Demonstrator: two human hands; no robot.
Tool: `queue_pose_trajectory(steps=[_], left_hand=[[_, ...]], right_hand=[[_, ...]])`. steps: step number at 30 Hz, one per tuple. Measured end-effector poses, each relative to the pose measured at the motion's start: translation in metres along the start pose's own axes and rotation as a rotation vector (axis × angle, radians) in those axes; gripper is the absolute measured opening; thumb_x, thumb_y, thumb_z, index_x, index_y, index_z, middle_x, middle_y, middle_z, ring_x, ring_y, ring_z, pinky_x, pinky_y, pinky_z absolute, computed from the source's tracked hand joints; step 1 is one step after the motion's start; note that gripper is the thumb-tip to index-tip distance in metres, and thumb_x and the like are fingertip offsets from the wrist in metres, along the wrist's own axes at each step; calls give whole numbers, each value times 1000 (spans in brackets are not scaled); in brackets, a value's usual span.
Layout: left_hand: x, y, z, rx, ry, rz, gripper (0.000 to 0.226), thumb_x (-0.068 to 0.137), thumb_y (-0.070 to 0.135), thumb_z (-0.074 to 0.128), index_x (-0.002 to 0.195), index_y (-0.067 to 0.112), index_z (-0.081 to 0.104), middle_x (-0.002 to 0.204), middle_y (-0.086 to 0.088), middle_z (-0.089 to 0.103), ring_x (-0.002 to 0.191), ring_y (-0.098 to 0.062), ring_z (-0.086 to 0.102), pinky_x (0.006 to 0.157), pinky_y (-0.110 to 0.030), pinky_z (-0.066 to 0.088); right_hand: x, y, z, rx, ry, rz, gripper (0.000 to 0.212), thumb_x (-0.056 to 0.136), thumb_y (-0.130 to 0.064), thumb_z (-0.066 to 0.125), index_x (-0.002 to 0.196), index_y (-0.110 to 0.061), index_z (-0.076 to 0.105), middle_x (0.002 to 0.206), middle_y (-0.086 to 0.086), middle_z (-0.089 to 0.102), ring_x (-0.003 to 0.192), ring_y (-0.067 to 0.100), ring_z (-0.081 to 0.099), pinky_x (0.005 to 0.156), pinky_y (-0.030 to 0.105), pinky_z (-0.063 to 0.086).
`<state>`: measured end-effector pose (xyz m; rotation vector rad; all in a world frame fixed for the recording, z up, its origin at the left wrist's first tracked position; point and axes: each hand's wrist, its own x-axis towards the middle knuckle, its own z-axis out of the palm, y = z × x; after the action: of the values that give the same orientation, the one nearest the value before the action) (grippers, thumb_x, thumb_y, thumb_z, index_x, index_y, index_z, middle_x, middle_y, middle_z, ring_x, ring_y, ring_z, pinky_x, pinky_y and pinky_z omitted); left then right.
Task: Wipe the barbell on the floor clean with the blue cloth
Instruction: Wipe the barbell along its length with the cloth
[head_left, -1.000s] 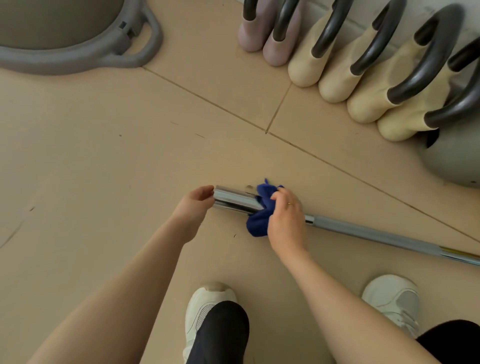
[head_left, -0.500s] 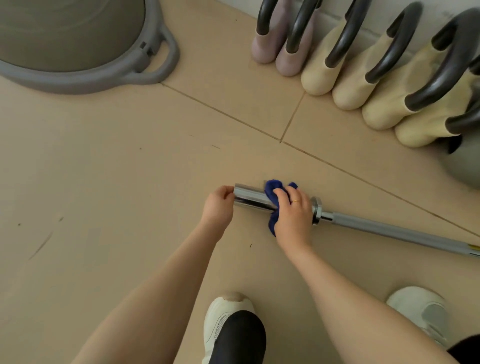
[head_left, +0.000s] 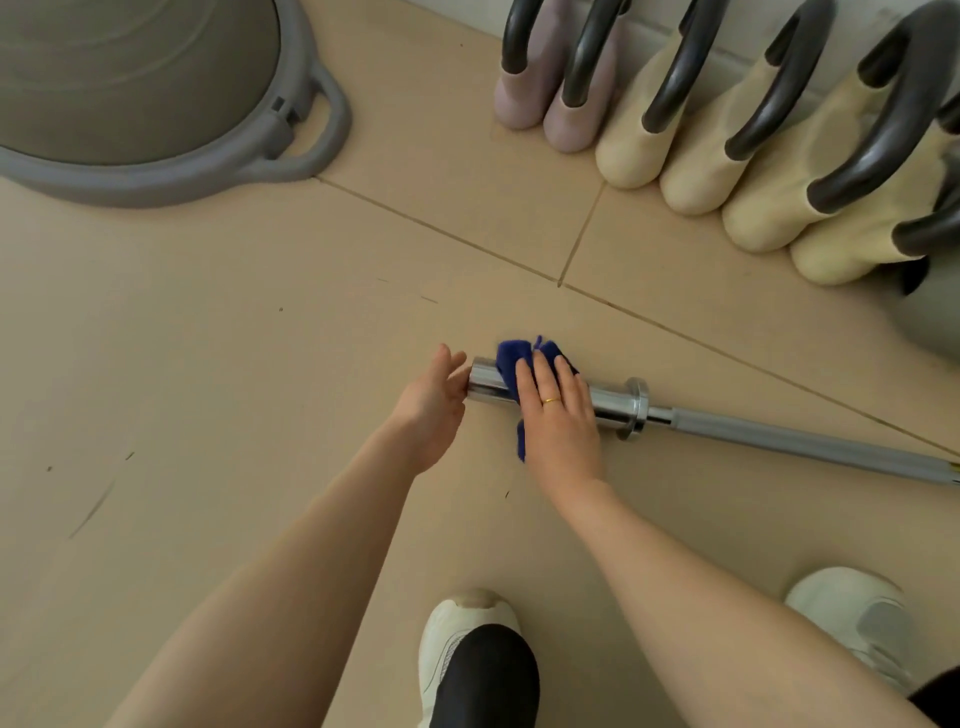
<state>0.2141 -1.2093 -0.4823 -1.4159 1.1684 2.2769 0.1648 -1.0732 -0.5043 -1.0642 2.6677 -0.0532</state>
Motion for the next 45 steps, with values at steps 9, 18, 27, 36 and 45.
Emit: queue_pose_trajectory(steps=[9, 18, 27, 36, 45], left_hand=[[11, 19, -1, 146, -40, -67, 64, 97, 54, 17, 145, 15, 32, 152, 1, 32, 142, -15, 24, 117, -36, 13], [1, -12, 34, 562, 137, 285, 59, 95, 22, 48, 148, 21, 23, 155, 0, 22, 140, -15, 26, 116, -31, 20], [0, -12, 34, 1241, 244, 345, 64, 90, 31, 56, 146, 23, 27, 158, -5, 8, 144, -25, 10, 117, -40, 19], [17, -26, 45, 1727, 343, 785, 47, 46, 21, 90, 87, 16, 67, 84, -2, 66, 80, -26, 65, 78, -37, 51], [17, -26, 46, 1703, 339, 792, 50, 39, 19, 91, 83, 17, 68, 80, 0, 66, 74, -26, 66, 73, -35, 51]], right_hand=[[-1, 13, -14, -53, -143, -128, 73, 89, -6, 48, 149, -16, 8, 158, 4, 5, 145, 27, 7, 116, 37, 4], [-14, 13, -5, -64, -33, 27, 56, 67, -1, 61, 123, -4, 59, 124, 14, 61, 116, 36, 56, 87, 44, 51], [4, 54, -22, -223, 56, 114, 38, 70, -7, 44, 97, -9, 71, 86, 4, 71, 78, 27, 64, 61, 28, 48], [2, 108, -49, -319, -104, 75, 33, 85, -8, 40, 109, -15, 63, 108, 4, 65, 100, 28, 55, 78, 35, 40], [-9, 122, -37, 519, -89, 381, 44, 79, 9, 39, 111, -11, 62, 117, 12, 62, 106, 34, 53, 90, 40, 44]])
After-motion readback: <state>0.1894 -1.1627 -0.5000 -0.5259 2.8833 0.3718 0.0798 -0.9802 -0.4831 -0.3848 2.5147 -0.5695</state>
